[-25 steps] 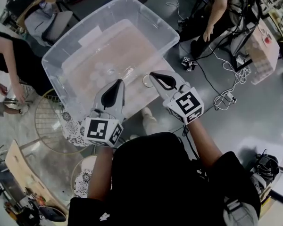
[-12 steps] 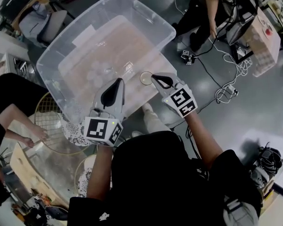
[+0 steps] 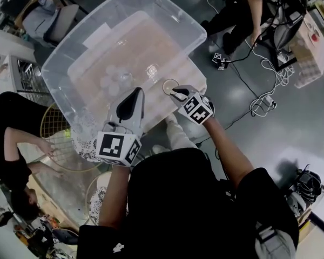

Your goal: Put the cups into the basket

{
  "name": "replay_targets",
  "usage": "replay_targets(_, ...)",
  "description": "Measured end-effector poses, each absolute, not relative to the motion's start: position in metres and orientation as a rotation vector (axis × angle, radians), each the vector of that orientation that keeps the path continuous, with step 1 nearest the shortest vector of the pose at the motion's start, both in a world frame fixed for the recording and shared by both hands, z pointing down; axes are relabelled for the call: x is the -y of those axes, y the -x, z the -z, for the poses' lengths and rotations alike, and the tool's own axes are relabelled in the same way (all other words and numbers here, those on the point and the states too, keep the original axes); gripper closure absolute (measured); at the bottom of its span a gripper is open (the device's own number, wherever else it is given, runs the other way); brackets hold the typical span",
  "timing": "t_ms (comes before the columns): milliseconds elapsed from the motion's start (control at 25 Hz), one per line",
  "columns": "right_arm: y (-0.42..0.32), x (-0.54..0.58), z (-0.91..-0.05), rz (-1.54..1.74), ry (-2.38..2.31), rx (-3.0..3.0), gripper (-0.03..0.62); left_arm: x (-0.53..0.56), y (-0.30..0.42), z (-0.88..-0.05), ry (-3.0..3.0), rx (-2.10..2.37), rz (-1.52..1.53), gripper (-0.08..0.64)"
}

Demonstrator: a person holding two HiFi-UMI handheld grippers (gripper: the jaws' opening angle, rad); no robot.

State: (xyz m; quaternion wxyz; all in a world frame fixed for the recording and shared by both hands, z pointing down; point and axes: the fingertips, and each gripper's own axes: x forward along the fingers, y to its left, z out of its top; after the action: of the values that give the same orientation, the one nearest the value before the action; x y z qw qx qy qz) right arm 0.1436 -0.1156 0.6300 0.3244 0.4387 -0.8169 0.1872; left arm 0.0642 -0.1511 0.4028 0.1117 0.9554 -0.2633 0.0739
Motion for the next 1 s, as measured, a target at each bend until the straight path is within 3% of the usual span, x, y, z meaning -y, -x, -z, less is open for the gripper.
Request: replay_targets(1000, -0.119, 0.131, -0.738, -0.361, -0.639, 1.725, 0.485, 0.155, -0.056, -0.411, -2.759, 0.849, -0.231, 0.552)
